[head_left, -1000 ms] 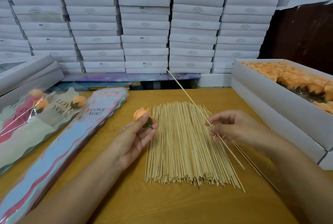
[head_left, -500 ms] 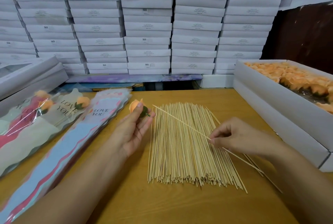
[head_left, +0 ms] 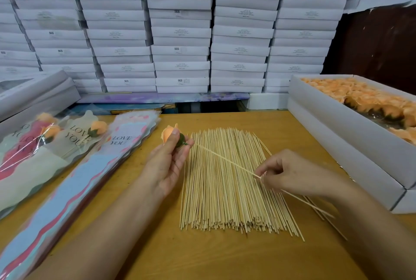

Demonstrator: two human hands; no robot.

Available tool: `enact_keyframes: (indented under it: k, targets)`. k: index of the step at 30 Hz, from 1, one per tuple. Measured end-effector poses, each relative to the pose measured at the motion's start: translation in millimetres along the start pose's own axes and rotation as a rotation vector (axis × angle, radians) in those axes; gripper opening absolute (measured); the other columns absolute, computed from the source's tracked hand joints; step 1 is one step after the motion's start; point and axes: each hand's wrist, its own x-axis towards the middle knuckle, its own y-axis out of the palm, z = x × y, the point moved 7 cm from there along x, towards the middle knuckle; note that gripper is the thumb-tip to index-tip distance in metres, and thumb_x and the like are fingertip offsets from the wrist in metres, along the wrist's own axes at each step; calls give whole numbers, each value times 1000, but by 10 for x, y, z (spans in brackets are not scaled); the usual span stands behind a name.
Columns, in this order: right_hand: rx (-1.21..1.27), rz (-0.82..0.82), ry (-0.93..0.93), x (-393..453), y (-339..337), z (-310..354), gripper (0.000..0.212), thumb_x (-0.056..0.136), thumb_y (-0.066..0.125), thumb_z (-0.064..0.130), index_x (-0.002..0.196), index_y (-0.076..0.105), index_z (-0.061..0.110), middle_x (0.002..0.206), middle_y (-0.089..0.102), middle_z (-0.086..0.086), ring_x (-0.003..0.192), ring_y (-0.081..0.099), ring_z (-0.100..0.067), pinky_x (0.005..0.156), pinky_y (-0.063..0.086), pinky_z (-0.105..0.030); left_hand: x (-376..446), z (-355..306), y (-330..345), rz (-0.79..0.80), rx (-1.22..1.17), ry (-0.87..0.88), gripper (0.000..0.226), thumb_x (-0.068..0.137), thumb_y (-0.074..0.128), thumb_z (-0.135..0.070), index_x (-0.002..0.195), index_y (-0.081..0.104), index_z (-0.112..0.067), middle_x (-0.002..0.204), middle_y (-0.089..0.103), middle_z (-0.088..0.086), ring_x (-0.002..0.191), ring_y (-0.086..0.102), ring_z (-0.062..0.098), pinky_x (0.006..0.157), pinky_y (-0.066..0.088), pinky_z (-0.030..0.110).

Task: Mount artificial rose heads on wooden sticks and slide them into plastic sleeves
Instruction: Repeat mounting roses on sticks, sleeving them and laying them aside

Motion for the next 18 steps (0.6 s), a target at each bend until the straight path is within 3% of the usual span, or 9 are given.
enact_keyframes:
  k: [3, 5, 7, 10, 15, 18]
  targets:
    - [36, 2, 46, 20, 22, -34, 21, 92, 62, 6, 90, 78, 20, 65, 69, 5, 58, 62, -8, 58, 54, -26, -5, -13, -13, -15, 4, 12, 52, 77, 77, -20, 119, 61, 6, 98, 76, 21, 82, 77, 19, 55, 59, 20]
    - [17, -47, 75, 50, 19, -60, 21, 95, 59, 9, 87, 74, 22, 70, 73, 5, 50, 55, -1, 51, 47, -21, -5, -23, -26, -20, -3, 21, 52, 77, 77, -20, 119, 61, 6, 97, 76, 21, 83, 77, 19, 55, 59, 20]
    - [-14, -152, 56, 73, -37, -57, 17, 99, 57, 21, 92, 69, 31, 69, 72, 3, 44, 48, 2, 47, 36, -15, -1, -38, -42, -18, -12, 27, 51, 78, 77, -20, 118, 62, 6, 98, 76, 20, 85, 77, 20, 56, 59, 20]
    - [74, -281, -43, 69, -135, 7, 19, 102, 55, 27, 109, 62, 43, 57, 65, 7, 46, 51, 5, 48, 35, -10, -10, -29, -47, -9, 1, 11, 50, 78, 78, -20, 117, 63, 6, 99, 76, 21, 85, 77, 19, 56, 59, 19]
    - [266, -359, -7, 70, -171, -5, 23, 97, 52, 6, 97, 70, 21, 67, 67, 6, 54, 50, -11, 54, 40, -24, -24, 25, -12, -6, 12, -2, 50, 76, 77, -20, 116, 63, 7, 94, 76, 19, 81, 77, 19, 54, 59, 20]
    - [261, -347, -100, 63, -128, 85, 15, 102, 51, 29, 108, 64, 31, 61, 65, 4, 46, 44, -4, 47, 36, -16, -46, 58, 10, 0, 37, -16, 52, 74, 78, -21, 115, 64, 7, 94, 76, 19, 79, 77, 18, 54, 59, 19]
